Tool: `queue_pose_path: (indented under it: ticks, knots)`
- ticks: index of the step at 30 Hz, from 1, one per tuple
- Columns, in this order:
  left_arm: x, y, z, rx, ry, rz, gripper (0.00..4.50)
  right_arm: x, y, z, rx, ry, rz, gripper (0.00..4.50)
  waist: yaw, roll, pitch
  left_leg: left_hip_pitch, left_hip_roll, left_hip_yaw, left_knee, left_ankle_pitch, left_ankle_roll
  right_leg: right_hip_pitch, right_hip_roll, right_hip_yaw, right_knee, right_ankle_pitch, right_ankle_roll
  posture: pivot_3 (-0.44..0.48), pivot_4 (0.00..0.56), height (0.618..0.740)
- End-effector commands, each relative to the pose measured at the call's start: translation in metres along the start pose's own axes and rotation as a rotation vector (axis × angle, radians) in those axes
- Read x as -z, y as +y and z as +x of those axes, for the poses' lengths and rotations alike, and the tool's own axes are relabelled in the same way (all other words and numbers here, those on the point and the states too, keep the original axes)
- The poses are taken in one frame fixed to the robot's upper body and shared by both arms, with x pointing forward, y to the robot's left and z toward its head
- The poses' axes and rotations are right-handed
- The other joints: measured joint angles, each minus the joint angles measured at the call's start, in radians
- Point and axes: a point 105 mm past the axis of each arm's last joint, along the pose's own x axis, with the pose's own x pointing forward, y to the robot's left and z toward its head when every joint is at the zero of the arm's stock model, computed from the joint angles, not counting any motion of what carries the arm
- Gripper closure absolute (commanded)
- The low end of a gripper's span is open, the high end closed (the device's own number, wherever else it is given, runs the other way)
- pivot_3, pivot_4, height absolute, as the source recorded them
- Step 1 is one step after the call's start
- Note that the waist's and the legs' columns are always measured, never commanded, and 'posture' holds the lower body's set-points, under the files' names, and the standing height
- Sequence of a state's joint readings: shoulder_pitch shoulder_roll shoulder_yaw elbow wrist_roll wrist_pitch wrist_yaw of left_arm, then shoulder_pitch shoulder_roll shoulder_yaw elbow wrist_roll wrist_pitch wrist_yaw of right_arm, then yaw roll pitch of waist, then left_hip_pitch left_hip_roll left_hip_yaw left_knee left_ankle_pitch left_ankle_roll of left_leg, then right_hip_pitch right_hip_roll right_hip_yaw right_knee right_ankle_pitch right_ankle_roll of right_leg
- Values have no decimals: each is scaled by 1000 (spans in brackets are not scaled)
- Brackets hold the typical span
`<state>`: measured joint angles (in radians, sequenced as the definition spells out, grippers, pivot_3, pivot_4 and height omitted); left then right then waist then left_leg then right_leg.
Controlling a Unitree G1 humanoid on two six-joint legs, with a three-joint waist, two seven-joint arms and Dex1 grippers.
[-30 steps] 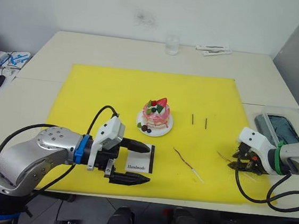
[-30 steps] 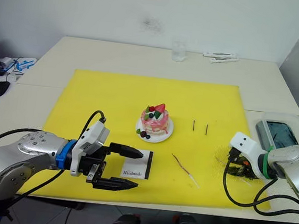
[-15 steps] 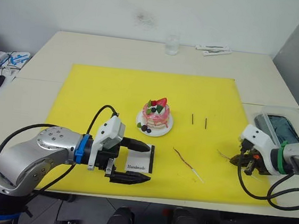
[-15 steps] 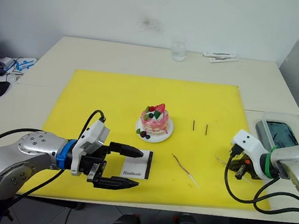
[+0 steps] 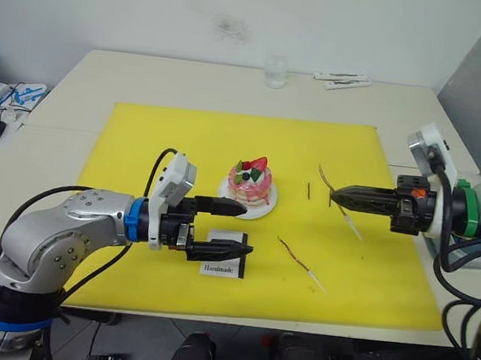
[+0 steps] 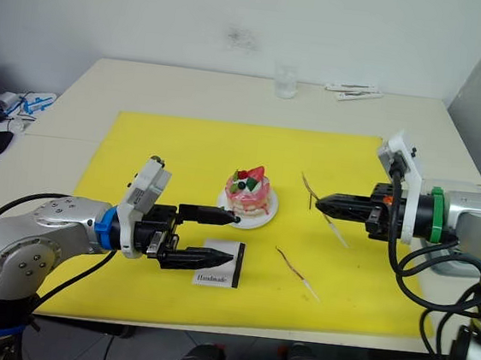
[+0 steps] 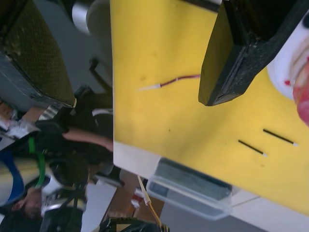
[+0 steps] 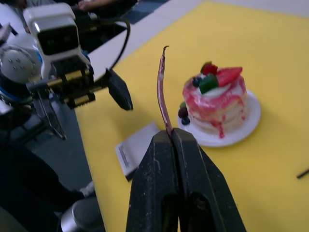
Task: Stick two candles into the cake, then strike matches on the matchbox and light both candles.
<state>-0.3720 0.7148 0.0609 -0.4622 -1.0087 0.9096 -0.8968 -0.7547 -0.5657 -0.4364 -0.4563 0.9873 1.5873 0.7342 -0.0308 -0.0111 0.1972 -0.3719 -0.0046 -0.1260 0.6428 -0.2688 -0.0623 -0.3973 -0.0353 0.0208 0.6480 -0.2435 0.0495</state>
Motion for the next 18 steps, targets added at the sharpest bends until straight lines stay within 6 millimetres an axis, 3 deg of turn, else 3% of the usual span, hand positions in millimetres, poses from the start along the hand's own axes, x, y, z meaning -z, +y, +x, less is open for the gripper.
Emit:
queue_pose_path:
  ticks: [1, 8, 18]
  knots:
    - [-11, -2, 7, 18, -47, 2, 0, -17, 9, 3, -34, -106, -18, 4487, 0, 0, 0, -1, 0, 0, 0, 0, 0, -2, 0, 0, 1, 0, 0, 0, 150, 740]
    - [-40, -4, 30, 102, -221, -83, 0, -34, 25, 31, -179, -282, 71, 4487, -1, 1, -1, -8, -1, -1, 3, 0, 0, -10, 0, 0, 6, 3, -6, 0, 150, 740]
    - [-59, -3, 20, 150, -316, -246, 0, -29, 40, 42, -238, -287, 166, 4487, -4, 1, -1, -8, -1, -1, 3, 0, 0, -13, 0, 0, 13, 1, -8, 0, 150, 740]
